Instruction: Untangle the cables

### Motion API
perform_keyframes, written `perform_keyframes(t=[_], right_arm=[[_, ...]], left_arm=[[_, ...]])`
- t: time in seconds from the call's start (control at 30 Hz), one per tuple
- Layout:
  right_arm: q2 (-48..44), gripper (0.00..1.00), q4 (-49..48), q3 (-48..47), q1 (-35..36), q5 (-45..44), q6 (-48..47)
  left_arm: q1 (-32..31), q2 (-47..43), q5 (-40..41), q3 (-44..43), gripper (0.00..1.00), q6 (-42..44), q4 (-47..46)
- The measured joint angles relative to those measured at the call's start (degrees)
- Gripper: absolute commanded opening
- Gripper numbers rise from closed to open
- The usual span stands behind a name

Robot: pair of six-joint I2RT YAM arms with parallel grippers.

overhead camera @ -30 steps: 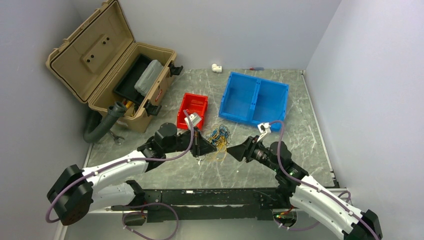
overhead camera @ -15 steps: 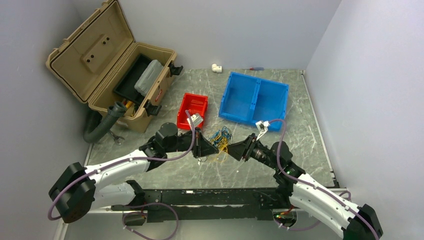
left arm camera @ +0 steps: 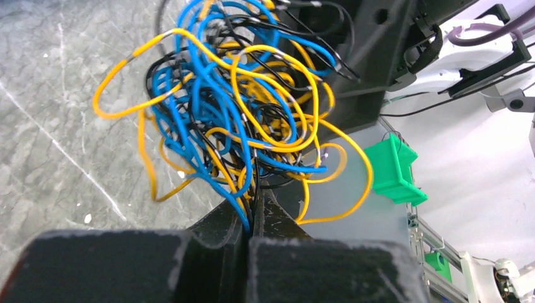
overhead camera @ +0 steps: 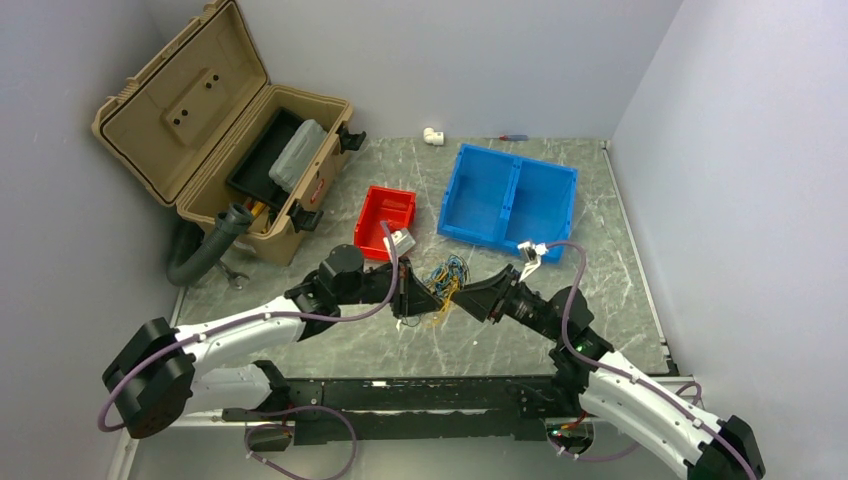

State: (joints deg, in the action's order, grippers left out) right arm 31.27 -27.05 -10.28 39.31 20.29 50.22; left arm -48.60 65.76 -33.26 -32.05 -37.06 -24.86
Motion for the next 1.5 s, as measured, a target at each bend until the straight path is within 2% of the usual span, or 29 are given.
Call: perform_keyframes(t=[0.07,0.17,0.33,0.6,0.8,1.03,1.2,1.4,1.43,1.47,1.5], right_arm=[[0.72,0.17,0.0,-0.04,0.0,0.24,-0.33],[1.44,0.0,0.48,-0.2,0.0,0.31,-0.35],[-1.64,0.0,7.23,-1.25,0.02,-2.86,-1.25],[-12.37,0.0,31.06,-6.67,0.52,-21.59,-2.21],[-18.27,0.0,43.19,-8.02,0.48,-31.85,-3.3],[-18.73,0.0,51.98,-12.44,0.5,-39.08,-5.03],[-18.38,0.0,59.56,-15.87,0.55,-47.23,-1.53],[-18.51,0.0,59.54,-15.17,0.52,-46.58,-2.67],[-18.45,0.01,59.1,-14.88,0.5,-46.25,-3.21],[-18.32,0.09,58.6,-14.62,0.46,-45.77,-3.78],[-17.99,0.28,57.9,-14.4,0.42,-45.2,-4.46]], left_arm=[[-0.92,0.96,0.0,-1.01,0.0,0.26,0.2],[-1.73,1.46,0.09,-1.62,0.0,0.59,0.7],[-2.12,1.29,1.55,-1.66,0.0,1.01,2.01],[-1.99,-6.08,11.63,1.68,0.0,0.61,5.42],[-0.85,-8.31,15.78,2.54,0.0,0.87,10.08],[-0.83,-8.37,18.64,2.45,0.0,0.96,13.81],[-0.59,-10.71,27.12,2.08,0.0,-1.36,21.11],[-0.09,-10.88,24.68,2.16,0.0,-0.94,18.6],[0.07,-9.57,23.15,1.99,0.0,-0.48,18.03],[0.15,-8.2,21.94,1.77,0.0,-0.07,17.77],[0.17,-6.78,20.81,1.44,0.0,0.04,17.75]])
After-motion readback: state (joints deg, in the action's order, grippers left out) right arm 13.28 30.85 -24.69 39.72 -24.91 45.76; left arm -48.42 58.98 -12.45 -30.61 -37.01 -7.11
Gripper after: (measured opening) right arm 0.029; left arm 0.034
